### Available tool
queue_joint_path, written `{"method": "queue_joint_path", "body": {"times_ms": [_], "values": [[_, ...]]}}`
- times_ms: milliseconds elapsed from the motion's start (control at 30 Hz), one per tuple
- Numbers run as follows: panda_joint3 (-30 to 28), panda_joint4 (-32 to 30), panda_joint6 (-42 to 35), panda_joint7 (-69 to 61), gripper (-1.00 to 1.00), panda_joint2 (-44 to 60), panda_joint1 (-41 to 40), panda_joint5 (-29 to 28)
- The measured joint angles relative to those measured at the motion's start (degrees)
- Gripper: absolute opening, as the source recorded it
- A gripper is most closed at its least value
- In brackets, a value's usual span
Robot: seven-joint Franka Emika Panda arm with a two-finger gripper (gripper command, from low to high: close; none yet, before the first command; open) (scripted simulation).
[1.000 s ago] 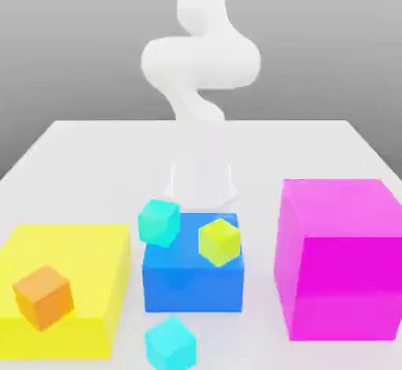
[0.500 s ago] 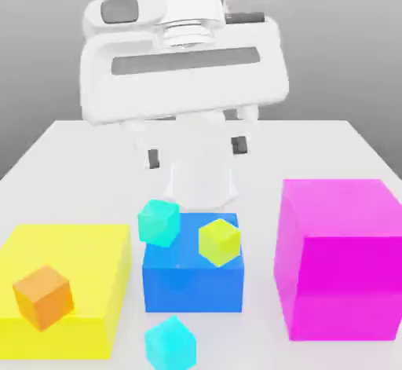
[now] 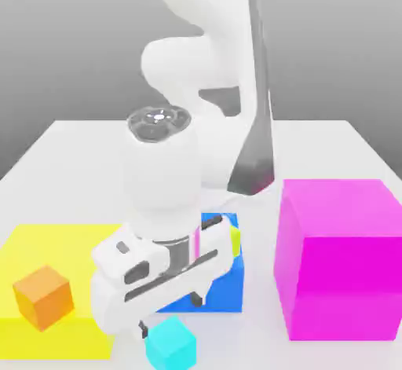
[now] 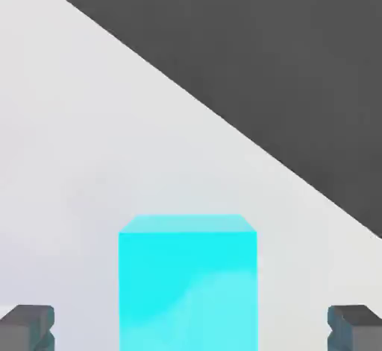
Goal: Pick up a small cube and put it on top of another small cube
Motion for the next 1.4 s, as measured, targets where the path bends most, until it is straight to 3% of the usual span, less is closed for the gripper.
{"method": "queue_joint_path", "body": {"times_ms": [33, 67, 300, 467, 667, 800, 1033, 1300, 1400], "values": [[1.1, 0.4, 1.6, -0.8, 0.0, 2.1, -0.9, 1.0], [1.9, 0.6, 2.7, -1.1, -1.0, 3.4, -1.6, 1.4], [1.9, 0.6, 2.5, -1.0, -1.0, 3.3, -1.6, 1.3], [-1.3, -1.4, -4.7, 2.8, -1.0, -5.9, 0.6, -3.3], [-2.4, -6.4, -11.9, 11.1, -1.0, -17.0, 0.1, -0.1], [-2.7, -10.1, -16.2, 19.5, -1.0, -25.0, -1.1, -1.1], [0.0, -16.7, -23.4, 36.7, -1.0, -39.6, -6.4, -6.2], [6.9, -24.3, -31.5, 56.4, -1.0, -56.2, -16.6, -12.1], [8.4, -26.9, -29.4, 60.0, -1.0, -56.8, -18.8, -13.1]]}}
